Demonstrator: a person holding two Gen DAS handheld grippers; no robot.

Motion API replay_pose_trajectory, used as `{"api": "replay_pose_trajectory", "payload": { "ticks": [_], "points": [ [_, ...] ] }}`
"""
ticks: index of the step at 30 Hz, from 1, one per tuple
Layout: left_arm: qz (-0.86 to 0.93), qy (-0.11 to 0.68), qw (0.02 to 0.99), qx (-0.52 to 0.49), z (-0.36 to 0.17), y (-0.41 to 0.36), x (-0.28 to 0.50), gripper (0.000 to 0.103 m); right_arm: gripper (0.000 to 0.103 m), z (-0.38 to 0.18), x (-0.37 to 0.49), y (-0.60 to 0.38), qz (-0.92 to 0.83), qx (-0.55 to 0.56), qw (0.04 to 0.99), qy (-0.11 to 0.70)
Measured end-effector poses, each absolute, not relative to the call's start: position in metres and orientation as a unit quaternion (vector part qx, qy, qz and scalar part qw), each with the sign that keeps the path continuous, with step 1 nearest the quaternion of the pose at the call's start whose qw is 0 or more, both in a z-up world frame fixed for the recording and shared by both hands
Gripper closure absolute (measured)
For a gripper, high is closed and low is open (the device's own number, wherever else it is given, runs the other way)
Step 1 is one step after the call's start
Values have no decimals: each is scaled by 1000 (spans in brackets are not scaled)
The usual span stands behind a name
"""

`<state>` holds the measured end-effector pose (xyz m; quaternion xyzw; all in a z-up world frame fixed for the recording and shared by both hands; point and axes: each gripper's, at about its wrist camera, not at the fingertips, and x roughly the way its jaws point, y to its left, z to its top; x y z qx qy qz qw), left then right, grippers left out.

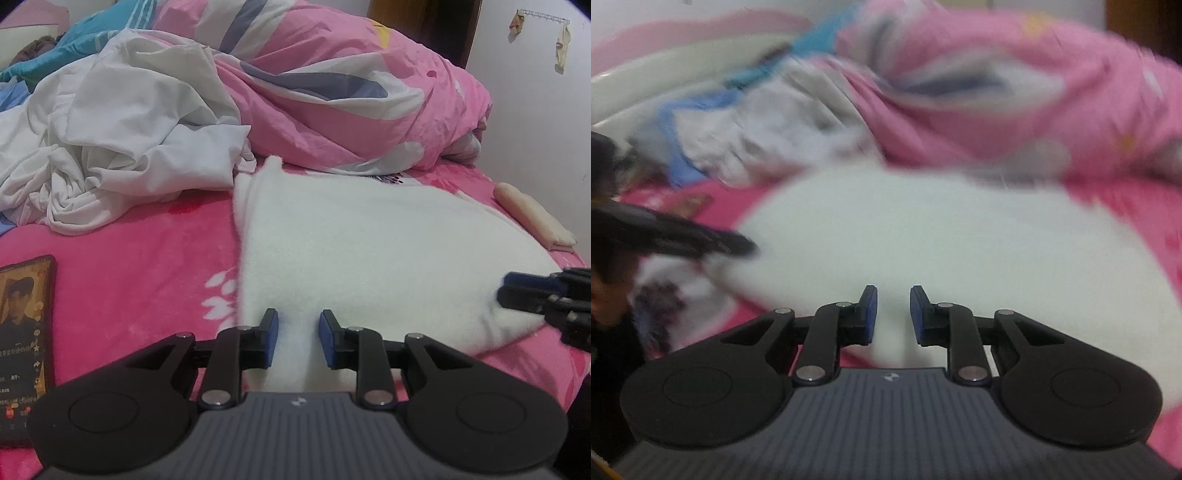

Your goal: Fold clothes

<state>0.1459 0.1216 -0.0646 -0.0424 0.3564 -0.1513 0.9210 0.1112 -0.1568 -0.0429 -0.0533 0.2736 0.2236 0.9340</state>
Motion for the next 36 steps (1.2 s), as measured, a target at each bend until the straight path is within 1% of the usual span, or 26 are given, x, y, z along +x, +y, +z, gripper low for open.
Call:
{"api": "replay_pose_trajectory", "payload": {
  "ticks": [3,4,5,7,9,11,12,13,14,18,20,23,24,26,27,30,32,34,36],
  "points": [
    [-153,355,921,-50,-65,123,145,76,85,-89,126,-138,234,-71,920,307],
    [-153,354,921,-52,-66,124,145,76,85,-100,125,-137,237,-76,924,290],
    [-153,353,922,-50,-64,124,143,76,85,-99,126,-138,237,-70,925,289],
    [-154,349,923,-44,-61,125,140,75,85,-80,131,-138,224,-41,921,315],
    [-154,347,924,-51,-58,129,138,74,85,-60,126,-130,232,-49,928,286],
    [-150,344,925,-60,-55,134,134,74,85,-51,117,-119,248,-65,932,255],
    [-145,342,926,-64,-53,137,132,73,85,-60,119,-111,259,-69,928,259],
    [-133,338,929,-65,-51,140,129,67,85,-72,123,-104,271,-72,922,266],
    [-120,336,932,-63,-49,143,127,65,86,-86,124,-99,272,-82,918,277],
    [-90,330,937,-71,-41,165,113,65,86,-82,128,-95,265,-74,921,277],
    [-77,326,939,-78,-36,175,107,65,86,-66,123,-89,271,-71,926,253],
    [-60,320,942,-86,-31,187,102,65,86,-60,123,-63,307,-83,920,227],
    [-56,319,942,-89,-30,190,100,65,87,-65,126,-53,319,-86,914,237],
    [-50,319,942,-93,-30,195,95,65,87,-95,134,-35,321,-113,906,253],
    [-47,321,941,-93,-30,197,93,65,87,-98,134,-33,322,-119,906,248],
    [-40,319,942,-94,-30,204,87,65,88,-71,136,-33,321,-94,906,258],
    [-35,318,942,-99,-30,208,85,64,88,-60,134,-28,335,-89,908,236],
    [-30,318,942,-101,-30,210,83,65,88,-62,134,-17,351,-92,903,229],
    [-28,318,942,-103,-29,210,82,65,87,-87,139,0,361,-105,893,249]
  ]
}}
